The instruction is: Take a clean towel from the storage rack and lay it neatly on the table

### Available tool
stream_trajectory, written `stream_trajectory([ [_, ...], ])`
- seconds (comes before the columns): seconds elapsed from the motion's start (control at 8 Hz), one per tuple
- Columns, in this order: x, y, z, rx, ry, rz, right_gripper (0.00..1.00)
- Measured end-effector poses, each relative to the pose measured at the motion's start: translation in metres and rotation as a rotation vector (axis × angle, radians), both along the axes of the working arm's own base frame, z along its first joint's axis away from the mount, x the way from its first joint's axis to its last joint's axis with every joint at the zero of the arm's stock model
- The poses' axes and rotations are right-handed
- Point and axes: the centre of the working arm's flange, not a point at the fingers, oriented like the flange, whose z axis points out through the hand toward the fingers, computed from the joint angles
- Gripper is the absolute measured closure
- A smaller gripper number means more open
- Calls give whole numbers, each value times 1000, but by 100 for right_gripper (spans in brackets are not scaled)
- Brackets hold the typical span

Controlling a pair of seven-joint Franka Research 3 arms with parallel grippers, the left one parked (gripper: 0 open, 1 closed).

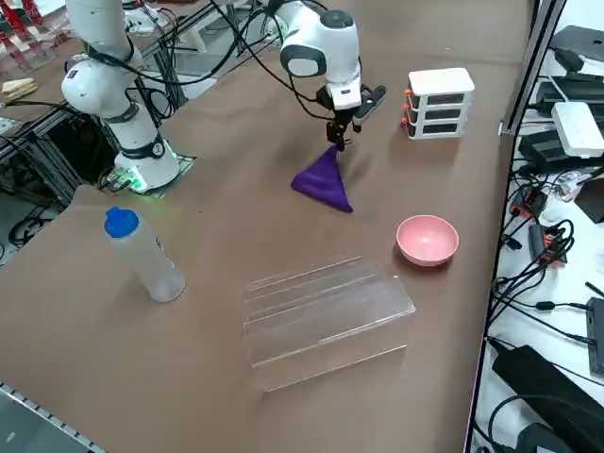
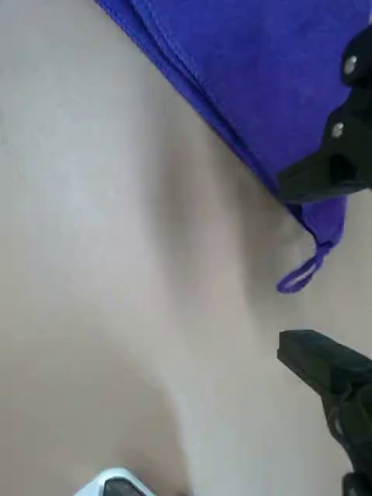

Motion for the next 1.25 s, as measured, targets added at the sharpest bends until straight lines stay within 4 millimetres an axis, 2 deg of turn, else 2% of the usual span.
stream_trajectory([
  [0.12,-6,7,-2,-18,23,34,0],
  [0.38,-31,25,-14,-141,129,187,1],
  [0.5,-39,28,-17,-186,171,228,1],
  [0.75,-45,38,-16,-204,180,262,1],
  [0.88,-42,42,-9,-204,162,269,2],
  [1.0,-31,37,7,-204,134,286,4],
  [1.12,-23,26,22,-217,124,328,11],
  [1.25,-20,15,25,-242,136,370,23],
])
